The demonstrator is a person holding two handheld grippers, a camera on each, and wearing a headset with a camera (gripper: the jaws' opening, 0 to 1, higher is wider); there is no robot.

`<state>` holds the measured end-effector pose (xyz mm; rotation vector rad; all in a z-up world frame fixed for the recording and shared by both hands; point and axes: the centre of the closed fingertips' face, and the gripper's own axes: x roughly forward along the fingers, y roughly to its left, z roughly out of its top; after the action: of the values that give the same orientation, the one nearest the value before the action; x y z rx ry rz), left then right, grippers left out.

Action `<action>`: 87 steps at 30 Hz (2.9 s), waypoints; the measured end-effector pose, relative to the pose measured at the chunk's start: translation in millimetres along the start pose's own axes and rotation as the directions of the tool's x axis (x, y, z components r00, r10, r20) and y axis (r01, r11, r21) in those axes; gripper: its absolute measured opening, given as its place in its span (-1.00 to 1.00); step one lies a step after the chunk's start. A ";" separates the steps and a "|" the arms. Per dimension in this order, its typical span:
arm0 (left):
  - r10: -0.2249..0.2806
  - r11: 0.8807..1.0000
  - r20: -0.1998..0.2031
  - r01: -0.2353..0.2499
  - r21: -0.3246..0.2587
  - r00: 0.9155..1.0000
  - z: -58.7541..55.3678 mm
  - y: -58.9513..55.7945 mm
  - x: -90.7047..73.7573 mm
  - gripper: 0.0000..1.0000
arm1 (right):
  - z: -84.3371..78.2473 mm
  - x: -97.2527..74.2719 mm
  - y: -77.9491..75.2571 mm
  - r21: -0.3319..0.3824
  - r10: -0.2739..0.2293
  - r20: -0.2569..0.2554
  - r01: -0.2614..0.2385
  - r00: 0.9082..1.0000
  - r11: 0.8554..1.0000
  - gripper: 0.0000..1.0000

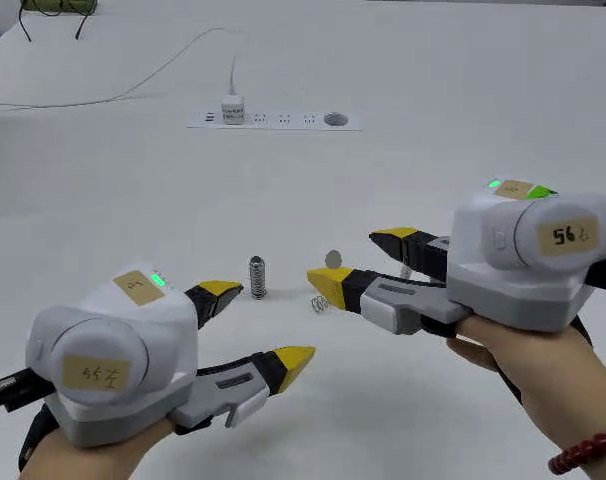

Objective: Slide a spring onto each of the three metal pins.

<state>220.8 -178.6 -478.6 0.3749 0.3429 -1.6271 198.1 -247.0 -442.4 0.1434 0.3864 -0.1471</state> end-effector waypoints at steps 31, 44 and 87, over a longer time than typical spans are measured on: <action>-0.048 0.997 -0.082 0.053 0.060 0.995 -8.6 -0.7 54.3 -0.40 | -24.1 -35.0 -22.3 0.022 -0.011 -0.038 0.012 0.999 1.000 0.04; -0.065 0.993 -0.125 0.076 0.087 0.990 -16.4 -0.4 77.1 -0.52 | -29.3 -40.2 -23.0 0.029 0.006 -0.049 -0.005 0.999 1.000 0.09; -0.097 0.987 -0.136 0.113 0.114 0.986 -9.9 -10.6 75.2 -0.80 | -29.7 -46.3 -26.3 0.107 0.025 -0.034 -0.021 0.999 0.994 0.26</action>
<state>204.8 -240.7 -520.4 0.5651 0.3674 -1.7360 140.5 -262.4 -454.7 0.2559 0.4124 -0.1424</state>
